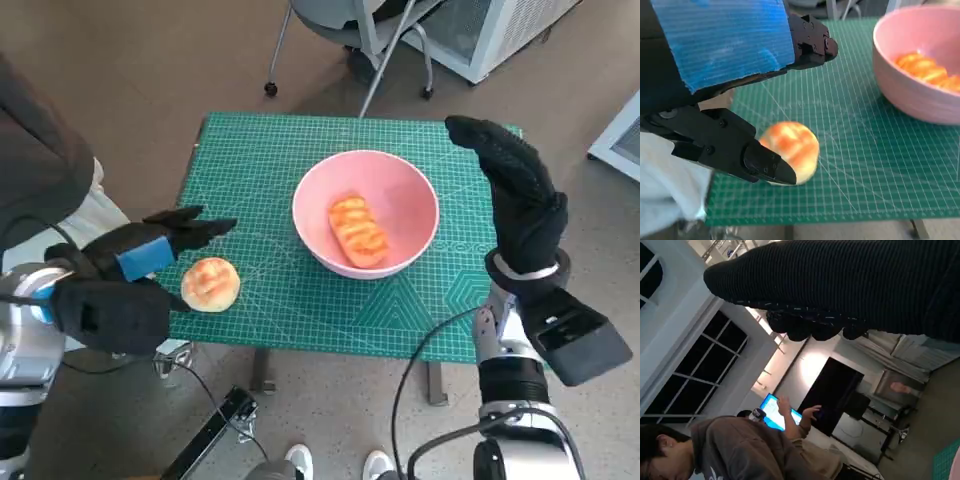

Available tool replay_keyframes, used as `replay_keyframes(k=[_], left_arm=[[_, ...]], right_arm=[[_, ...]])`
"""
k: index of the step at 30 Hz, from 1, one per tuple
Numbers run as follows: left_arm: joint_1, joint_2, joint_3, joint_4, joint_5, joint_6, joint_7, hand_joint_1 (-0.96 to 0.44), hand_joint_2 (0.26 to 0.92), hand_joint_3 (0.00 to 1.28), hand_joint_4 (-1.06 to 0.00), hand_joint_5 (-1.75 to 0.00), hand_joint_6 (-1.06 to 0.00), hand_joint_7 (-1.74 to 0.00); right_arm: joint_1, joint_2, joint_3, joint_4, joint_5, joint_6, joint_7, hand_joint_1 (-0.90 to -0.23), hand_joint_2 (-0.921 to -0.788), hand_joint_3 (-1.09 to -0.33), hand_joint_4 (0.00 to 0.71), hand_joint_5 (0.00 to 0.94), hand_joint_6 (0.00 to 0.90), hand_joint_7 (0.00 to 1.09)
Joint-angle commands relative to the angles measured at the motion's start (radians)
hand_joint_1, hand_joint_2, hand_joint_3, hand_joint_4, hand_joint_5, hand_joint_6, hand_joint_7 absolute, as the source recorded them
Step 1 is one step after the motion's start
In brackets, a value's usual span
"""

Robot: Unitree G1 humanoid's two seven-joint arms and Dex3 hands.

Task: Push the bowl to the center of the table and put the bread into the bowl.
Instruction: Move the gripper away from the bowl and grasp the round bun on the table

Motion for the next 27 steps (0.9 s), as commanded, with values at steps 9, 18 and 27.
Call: replay_keyframes(k=[9,18,27], left_arm=[[-0.099,-0.091,-0.162,0.271,0.136,-0.006,0.048,-0.11,0.774,0.0,-0.08,-0.01,-0.25,-0.01],[-0.187,-0.137,-0.259,0.486,0.253,-0.044,0.145,-0.08,0.814,0.02,-0.34,-0.04,-0.44,-0.06],[-0.232,-0.122,-0.291,0.597,0.303,-0.15,0.258,-0.01,0.911,0.14,-0.58,-0.96,-0.54,-1.04]], right_arm=[[0.008,0.002,-0.007,0.001,0.026,0.021,0.041,-0.516,-0.921,-0.697,0.37,0.004,0.01,0.84],[0.011,-0.001,-0.011,-0.005,0.033,0.025,0.05,-0.553,-0.921,-0.676,0.37,0.004,0.011,0.84],[0.016,-0.002,-0.013,-0.008,0.03,0.018,0.053,-0.56,-0.921,-0.665,0.371,0.003,0.013,0.84]])
